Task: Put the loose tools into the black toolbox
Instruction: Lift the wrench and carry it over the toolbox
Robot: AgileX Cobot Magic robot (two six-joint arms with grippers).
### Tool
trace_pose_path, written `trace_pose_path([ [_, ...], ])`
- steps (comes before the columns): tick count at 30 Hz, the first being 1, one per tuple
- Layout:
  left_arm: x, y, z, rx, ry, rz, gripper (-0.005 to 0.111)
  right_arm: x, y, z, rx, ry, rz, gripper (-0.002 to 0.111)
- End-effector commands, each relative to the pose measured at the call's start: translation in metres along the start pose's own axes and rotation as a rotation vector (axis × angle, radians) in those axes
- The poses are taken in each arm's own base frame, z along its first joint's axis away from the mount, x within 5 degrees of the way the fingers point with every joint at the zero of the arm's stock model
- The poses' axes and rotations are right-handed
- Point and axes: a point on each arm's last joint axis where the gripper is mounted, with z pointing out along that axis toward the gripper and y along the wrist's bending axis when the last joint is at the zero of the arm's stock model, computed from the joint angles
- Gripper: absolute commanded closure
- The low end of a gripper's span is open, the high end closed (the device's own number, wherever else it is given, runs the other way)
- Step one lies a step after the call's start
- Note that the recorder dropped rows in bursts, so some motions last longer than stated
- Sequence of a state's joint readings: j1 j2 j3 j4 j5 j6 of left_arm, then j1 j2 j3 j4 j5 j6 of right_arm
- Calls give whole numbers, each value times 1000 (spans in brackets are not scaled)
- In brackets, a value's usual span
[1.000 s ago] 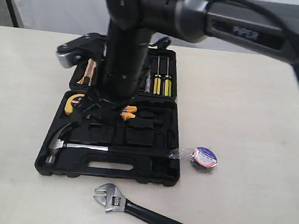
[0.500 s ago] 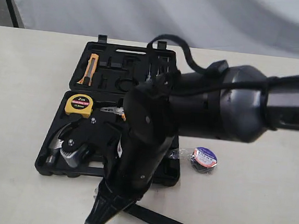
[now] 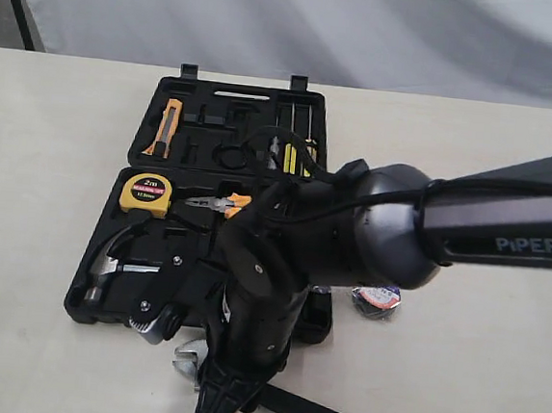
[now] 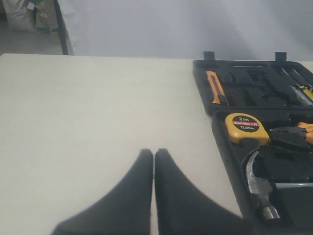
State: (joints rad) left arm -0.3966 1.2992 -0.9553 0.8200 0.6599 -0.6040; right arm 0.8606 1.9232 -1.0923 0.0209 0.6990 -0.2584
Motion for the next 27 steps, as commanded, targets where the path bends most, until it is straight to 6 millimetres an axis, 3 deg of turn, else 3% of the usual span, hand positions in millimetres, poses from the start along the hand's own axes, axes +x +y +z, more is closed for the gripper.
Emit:
trace_pose_path([
  [1, 2, 0, -1, 14, -7, -22, 105, 2, 0, 15, 4, 37, -16, 60],
  [3, 2, 0, -1, 14, -7, -22, 105, 4, 1, 25, -10, 67, -9, 64],
  [4, 2, 0, -1, 14, -7, -22, 105, 5, 1, 28, -19, 80, -15, 72],
  [5, 2, 0, -1, 14, -7, -22, 105, 6, 4, 29, -55, 92, -41, 93],
  [6, 2, 0, -1, 14, -7, -22, 105, 6, 7, 29, -83, 93, -54, 106],
  [13, 2, 0, -1, 14, -7, -22, 105, 3, 17, 22, -191, 56, -104, 108],
  [22, 2, 0, -1, 14, -7, -22, 105, -2, 13, -45, -89, -129, -177, 109],
  [24, 2, 0, -1, 14, -7, -22, 105, -6, 4, -63, -52, -166, -151, 109],
  [27, 2, 0, -1, 14, -7, -22, 105, -20, -38, -94, -30, -201, -47, 109],
])
